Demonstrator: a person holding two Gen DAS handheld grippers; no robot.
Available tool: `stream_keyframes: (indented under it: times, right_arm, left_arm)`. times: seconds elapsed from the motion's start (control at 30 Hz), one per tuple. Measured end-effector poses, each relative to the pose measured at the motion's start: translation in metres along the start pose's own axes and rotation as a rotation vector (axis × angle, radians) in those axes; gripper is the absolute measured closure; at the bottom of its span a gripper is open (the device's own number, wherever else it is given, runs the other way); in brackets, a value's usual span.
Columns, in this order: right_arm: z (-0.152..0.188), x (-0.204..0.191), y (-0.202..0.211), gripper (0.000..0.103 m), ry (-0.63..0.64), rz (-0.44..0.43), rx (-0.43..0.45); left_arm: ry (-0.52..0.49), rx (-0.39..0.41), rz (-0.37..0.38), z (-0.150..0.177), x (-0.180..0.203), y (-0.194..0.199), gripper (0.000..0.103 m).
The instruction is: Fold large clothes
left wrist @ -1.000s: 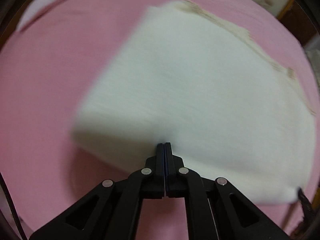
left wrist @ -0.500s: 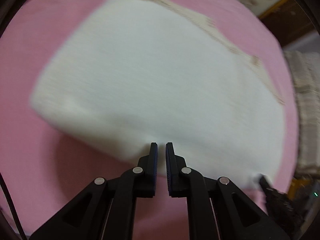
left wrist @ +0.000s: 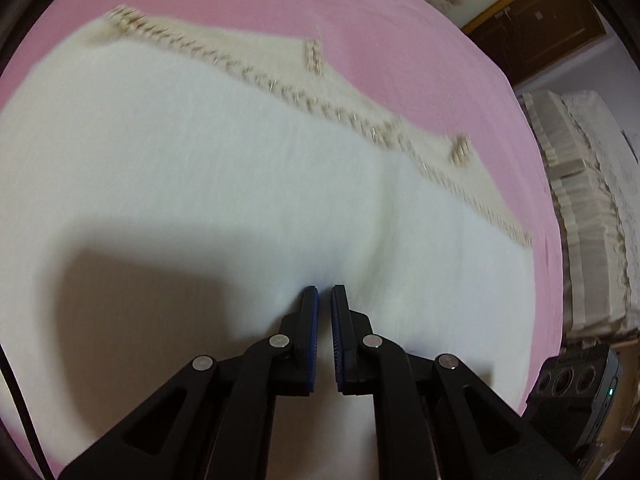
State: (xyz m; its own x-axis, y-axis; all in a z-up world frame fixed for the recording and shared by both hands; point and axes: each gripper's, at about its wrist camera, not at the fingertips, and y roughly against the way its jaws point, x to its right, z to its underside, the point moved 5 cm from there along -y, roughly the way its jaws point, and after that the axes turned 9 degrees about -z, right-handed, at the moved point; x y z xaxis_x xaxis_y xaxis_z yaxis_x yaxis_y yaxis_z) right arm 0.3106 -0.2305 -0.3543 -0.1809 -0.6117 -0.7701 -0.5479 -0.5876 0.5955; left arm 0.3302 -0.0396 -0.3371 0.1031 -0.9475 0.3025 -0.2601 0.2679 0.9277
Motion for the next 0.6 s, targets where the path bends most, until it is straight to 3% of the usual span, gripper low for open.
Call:
stream_keyframes:
  times: [0.13,0.23,0.3,0.43,0.6]
  right_arm:
    - [-0.045,-0.006,-0.028,0.103,0.054,-0.018,0.073]
    - [-0.068,-0.013,-0.059,0.103,0.125,0.042,0.034]
    - [-0.067,-0.017,-0.067,0.103,0.201,0.079,0.03]
    - [-0.069,-0.01,-0.063,0.103,0.17,0.032,0.033]
    - [-0.078,-0.003,-0.049,0.103,0.206,0.031,-0.026]
  left_arm:
    - [-0.007,0.066,-0.002,-0.043,0.006,-0.021,0.098]
    - [-0.03,0.096,-0.033,-0.068,0.006,-0.029,0.098]
    - [-0.052,0.119,-0.042,-0.071,0.009,-0.032,0.098]
    - [-0.06,0.166,-0.032,-0.069,0.008,-0.034,0.101]
    - [-0.079,0.105,-0.016,-0.073,-0.021,-0.014,0.102]
